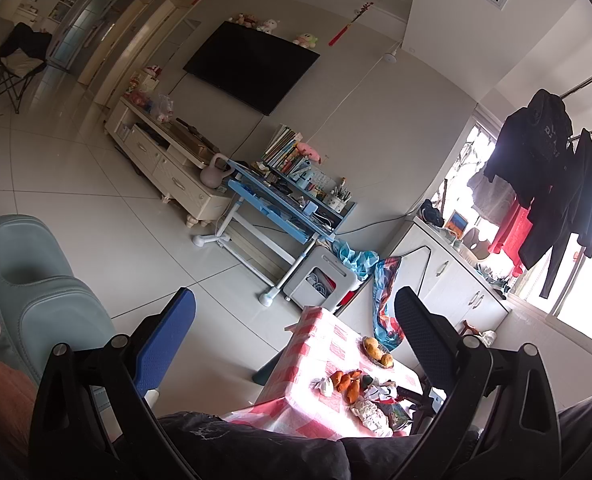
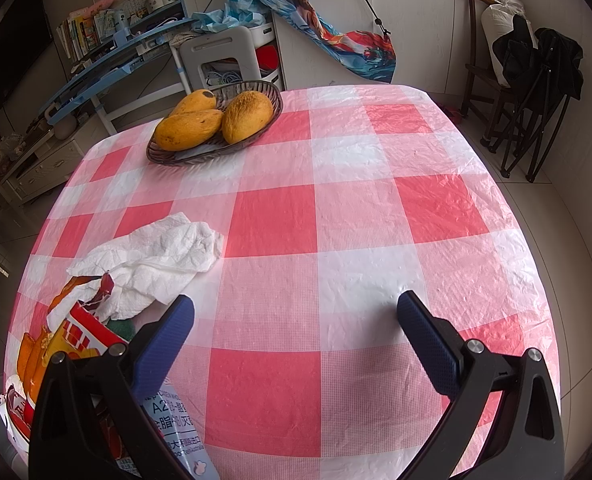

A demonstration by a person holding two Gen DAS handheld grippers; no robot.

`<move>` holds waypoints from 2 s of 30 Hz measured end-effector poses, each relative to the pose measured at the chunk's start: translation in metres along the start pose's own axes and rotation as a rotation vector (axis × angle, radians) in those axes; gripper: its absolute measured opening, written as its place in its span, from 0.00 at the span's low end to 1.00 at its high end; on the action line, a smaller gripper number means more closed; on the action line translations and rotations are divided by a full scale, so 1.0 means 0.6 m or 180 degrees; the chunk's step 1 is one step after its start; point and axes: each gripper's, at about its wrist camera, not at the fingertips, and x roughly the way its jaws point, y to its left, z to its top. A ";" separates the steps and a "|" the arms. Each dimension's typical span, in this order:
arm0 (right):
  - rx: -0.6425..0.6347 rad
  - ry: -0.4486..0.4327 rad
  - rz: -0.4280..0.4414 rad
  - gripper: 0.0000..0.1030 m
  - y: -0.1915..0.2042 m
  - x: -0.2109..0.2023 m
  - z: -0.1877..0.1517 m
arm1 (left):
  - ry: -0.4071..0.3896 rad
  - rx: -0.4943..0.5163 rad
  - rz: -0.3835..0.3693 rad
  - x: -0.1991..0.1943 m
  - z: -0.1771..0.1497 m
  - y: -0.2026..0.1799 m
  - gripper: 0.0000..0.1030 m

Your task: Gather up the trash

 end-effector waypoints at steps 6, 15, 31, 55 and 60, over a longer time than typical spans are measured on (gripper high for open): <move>0.0000 0.0000 0.0000 0.94 0.000 0.000 0.000 | -0.0004 -0.0005 -0.0003 0.000 0.001 0.001 0.93; 0.0000 0.0000 -0.0001 0.94 0.000 0.001 0.000 | 0.0000 -0.0004 0.0002 0.001 0.002 0.002 0.93; 0.0000 0.0000 -0.0002 0.94 0.001 0.001 0.001 | -0.0004 -0.0008 -0.0001 0.001 0.004 0.002 0.93; -0.0001 -0.0001 -0.0004 0.94 0.001 0.001 0.001 | -0.0006 0.0006 0.0029 0.000 0.021 0.002 0.93; -0.0001 -0.0001 -0.0004 0.94 0.002 0.002 0.002 | -0.0008 0.0004 0.0031 0.000 0.021 0.002 0.93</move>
